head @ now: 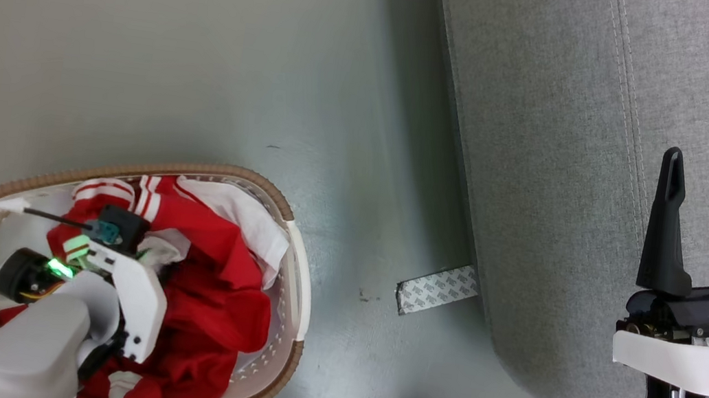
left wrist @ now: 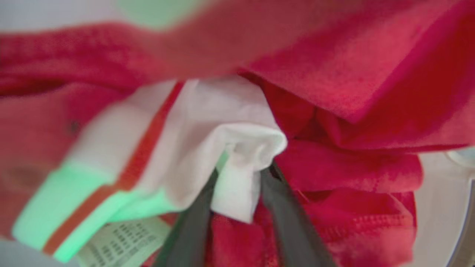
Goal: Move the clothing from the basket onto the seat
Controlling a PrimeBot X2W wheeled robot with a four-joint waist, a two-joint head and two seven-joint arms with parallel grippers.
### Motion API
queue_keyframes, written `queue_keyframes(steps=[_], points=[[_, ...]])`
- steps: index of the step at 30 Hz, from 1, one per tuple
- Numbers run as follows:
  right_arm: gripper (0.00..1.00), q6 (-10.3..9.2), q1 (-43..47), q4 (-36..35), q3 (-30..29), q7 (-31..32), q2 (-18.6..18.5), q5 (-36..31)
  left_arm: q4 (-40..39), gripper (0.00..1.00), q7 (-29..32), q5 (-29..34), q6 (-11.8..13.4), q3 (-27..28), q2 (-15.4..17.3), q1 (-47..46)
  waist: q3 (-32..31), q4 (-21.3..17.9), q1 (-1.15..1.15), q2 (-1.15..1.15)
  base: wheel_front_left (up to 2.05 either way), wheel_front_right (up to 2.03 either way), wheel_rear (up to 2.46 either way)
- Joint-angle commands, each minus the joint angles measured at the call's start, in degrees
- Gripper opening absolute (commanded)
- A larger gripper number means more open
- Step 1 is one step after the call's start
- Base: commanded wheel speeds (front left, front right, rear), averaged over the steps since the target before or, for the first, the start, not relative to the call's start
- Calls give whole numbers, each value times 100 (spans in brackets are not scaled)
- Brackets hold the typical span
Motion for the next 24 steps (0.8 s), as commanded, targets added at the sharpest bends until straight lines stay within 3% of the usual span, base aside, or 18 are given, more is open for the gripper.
queue_keyframes(steps=[1, 11, 17, 24], points=[[100, -12, -87, 33, -17, 3, -1, -6, 40, 0, -99, -90, 8, -38, -9, -54, -32, 24, -1, 0, 0, 0, 0], [100, -12, -65, 188, -86, 4, -2, -293, 42, 0, -802, -633, 8, -572, -315, 173, -881, 402, -1, 0, 0, 0, 0], [100, -12, 119, 364, -148, 3, -6, -624, -222, 0, -1336, -1036, 8, -890, -572, 438, -1844, 938, -1, 0, 0, 0, 0], [100, -12, 445, 647, -92, 4, -8, -893, -846, 0, -1600, -1264, 8, -880, -571, 736, -2883, 1515, -1, 0, 0, 0, 0]])
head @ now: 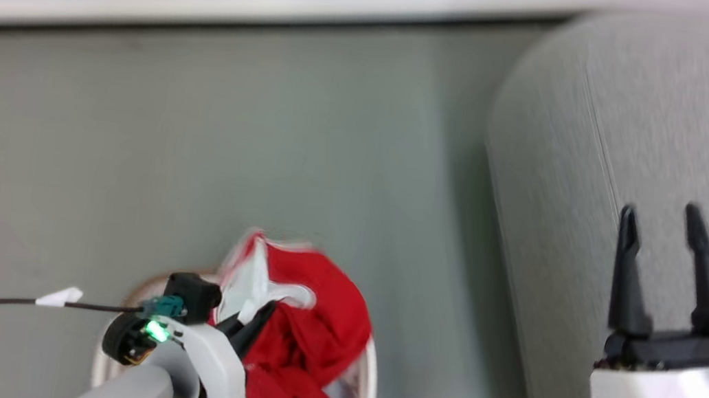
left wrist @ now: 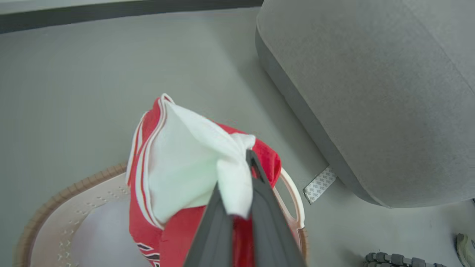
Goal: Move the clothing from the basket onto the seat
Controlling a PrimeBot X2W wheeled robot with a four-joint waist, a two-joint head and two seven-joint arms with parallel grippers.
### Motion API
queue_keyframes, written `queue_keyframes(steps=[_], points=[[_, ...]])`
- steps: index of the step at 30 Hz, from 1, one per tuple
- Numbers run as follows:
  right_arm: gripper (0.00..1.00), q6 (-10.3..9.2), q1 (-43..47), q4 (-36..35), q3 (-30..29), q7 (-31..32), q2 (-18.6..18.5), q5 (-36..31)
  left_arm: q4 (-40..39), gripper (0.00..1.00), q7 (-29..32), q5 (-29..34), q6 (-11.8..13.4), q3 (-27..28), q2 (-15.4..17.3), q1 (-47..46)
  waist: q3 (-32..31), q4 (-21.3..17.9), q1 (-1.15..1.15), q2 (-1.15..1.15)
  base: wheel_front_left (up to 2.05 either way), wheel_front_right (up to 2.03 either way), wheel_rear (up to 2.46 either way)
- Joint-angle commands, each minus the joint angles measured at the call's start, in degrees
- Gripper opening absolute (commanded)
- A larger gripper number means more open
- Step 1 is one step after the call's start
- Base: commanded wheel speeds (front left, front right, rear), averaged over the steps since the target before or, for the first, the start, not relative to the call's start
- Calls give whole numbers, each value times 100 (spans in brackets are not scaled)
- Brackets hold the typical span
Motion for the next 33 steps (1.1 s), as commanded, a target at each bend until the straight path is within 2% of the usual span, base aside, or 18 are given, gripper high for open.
queue_keyframes(steps=[1, 9, 15, 26, 33], points=[[100, -12, 182, 68, -7, 4, -20, -28, -178, 0, -37, -19, 8, 98, 26, 129, -817, 590, 1, 0, 0, 0, 0], [100, -12, 715, 266, 97, 4, -19, 32, -1552, 0, -40, 383, 126, 904, 244, 507, -1713, 969, 1, 0, 0, 0, 0], [100, -12, 975, 370, 298, 4, -56, 132, -2384, 0, -18, 487, 308, 1082, 379, 429, -2140, 1121, 1, 0, 0, 0, 0], [100, -12, 979, 421, 948, 4, -126, 292, -3676, 0, 401, 383, 755, 1412, 647, -15, -2343, 1154, 1, 0, 0, 0, 0], [100, -12, 753, 558, 1569, 4, -276, 344, -3957, 0, 502, 341, 842, 1444, 713, -11, -2330, 1175, 1, 0, 0, 0, 0]])
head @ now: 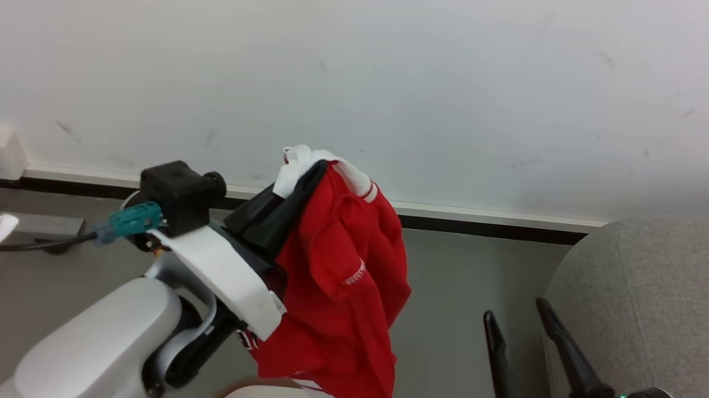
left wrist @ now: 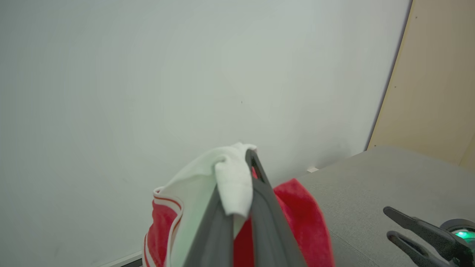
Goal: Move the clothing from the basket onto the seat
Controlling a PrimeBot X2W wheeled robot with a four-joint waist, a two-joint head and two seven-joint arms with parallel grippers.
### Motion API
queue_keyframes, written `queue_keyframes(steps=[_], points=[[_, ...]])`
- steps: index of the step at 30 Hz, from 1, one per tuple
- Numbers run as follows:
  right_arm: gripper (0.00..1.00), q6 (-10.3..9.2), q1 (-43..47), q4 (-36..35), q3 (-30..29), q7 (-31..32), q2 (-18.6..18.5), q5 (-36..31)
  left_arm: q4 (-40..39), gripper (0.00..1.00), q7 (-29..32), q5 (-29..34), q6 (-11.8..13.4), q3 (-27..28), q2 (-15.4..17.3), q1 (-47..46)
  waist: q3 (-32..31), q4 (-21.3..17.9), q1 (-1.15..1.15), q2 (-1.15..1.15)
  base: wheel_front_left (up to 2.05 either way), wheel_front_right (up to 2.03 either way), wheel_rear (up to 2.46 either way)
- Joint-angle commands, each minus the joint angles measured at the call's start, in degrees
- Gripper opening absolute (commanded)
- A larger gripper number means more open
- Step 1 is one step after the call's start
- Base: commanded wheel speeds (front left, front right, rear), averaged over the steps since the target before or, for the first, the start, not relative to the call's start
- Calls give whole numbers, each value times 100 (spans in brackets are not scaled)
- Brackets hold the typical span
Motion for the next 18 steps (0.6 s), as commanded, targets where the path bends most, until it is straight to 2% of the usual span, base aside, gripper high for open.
queue_keyframes(steps=[1, 5, 11, 18], points=[[100, -12, -131, 94, 175, 4, -76, 35, -79, 0, 22, -48, 2, -24, 20, -13, 10, 30, 1, 0, 0, 0, 0], [100, -12, -464, 451, 640, 4, -174, 32, -180, 0, 116, -14, -60, -156, -63, -20, 16, 136, 1, 0, 0, 0, 0], [100, -12, -1089, 1673, 1503, 4, -94, 271, -236, 0, 220, 33, -120, -425, -274, -25, -51, 458, 1, 0, 0, 0, 0], [100, -12, -1595, 2596, 1876, 4, 99, 533, -316, 0, 342, 49, -239, -716, -518, -45, -119, 818, 1, 0, 0, 0, 0]])
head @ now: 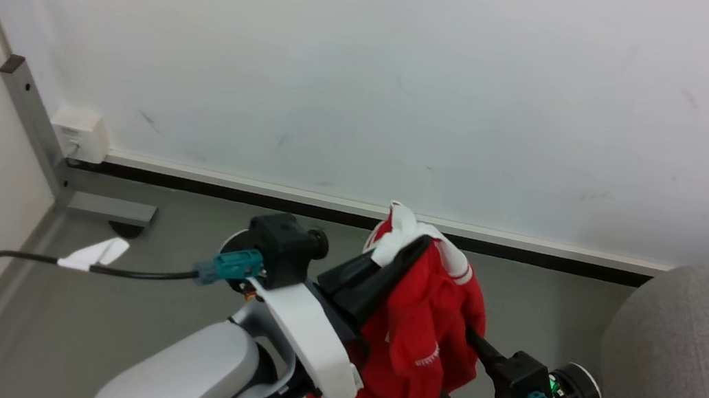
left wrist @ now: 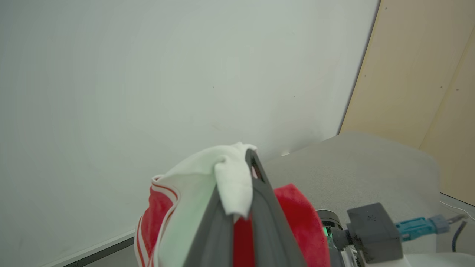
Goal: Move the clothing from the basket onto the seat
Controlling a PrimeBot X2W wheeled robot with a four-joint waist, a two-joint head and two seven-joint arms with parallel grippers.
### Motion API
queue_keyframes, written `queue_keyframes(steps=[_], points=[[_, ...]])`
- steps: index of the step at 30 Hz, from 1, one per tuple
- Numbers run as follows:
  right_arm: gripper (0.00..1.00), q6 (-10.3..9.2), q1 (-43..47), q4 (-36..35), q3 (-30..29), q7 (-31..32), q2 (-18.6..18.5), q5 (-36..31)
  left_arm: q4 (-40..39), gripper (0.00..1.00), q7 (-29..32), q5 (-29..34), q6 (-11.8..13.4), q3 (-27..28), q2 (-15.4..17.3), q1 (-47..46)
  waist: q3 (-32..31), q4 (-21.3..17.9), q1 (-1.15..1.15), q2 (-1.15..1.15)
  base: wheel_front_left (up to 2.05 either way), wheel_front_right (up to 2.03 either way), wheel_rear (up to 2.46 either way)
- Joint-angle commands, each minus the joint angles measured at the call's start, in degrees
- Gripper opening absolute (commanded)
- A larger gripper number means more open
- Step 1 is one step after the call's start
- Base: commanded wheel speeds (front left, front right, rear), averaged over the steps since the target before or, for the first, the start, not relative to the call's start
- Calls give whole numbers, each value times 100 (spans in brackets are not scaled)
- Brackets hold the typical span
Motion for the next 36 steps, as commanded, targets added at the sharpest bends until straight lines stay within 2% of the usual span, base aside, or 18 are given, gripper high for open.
queue_keyframes(steps=[1, 6, 7, 8, 9, 17, 24, 29, 30, 31, 32, 36], points=[[100, -13, -120, 136, 19, 3, 0, 44, -46, 0, 20, 73, -32, -45, -33, -44, -41, 157, 0, 0, 0, 0, 0], [100, -12, -356, 572, 267, 3, 72, 222, -186, 0, 126, 63, -140, -310, -196, 18, -94, 447, 0, 0, 0, 0, 0], [87, -12, -374, 595, 304, 2, 77, 263, -219, 0, 158, 61, -142, -345, -215, 37, -105, 495, 0, 0, 0, 0, 0], [42, -12, -371, 593, 316, 3, 83, 315, -244, 0, 174, 55, -152, -383, -232, 52, -116, 547, 0, 0, 0, 0, 0], [0, -12, -368, 564, 332, 3, 87, 378, -266, 0, 182, 40, -154, -410, -239, 74, -125, 586, 0, 0, 0, 0, 0], [0, -12, -99, 221, 65, 3, 82, 489, -188, 0, 129, -53, -73, -352, -110, 217, -152, 642, 0, 0, 0, 0, 0], [0, -12, 167, -338, -371, 2, 73, 630, -123, 0, 27, -136, 31, -247, 77, 400, -109, 396, 0, 0, 0, 0, 0], [0, -12, 369, -878, -923, 1, -11, 862, -95, 0, -84, -134, 87, -212, 186, 573, -60, 163, 0, 0, 0, 0, 0], [0, -12, 397, -965, -1047, 1, -53, 888, -93, 33, -117, -138, 99, -210, 187, 612, -49, 108, 0, 0, 0, 0, 0], [0, -12, 411, -1051, -1149, 2, -74, 934, -96, 53, -138, -141, 113, -214, 197, 650, -36, 30, 0, 0, 0, 0, 0], [0, -12, 420, -1132, -1255, 2, -97, 967, -108, 100, -176, -138, 105, -230, 201, 684, -22, -43, 0, 0, 0, 0, 0], [0, -12, 411, -1488, -1716, 2, -262, 981, -179, 100, -314, -43, 44, -306, 242, 801, 52, -439, 0, 0, 0, 0, 0]])
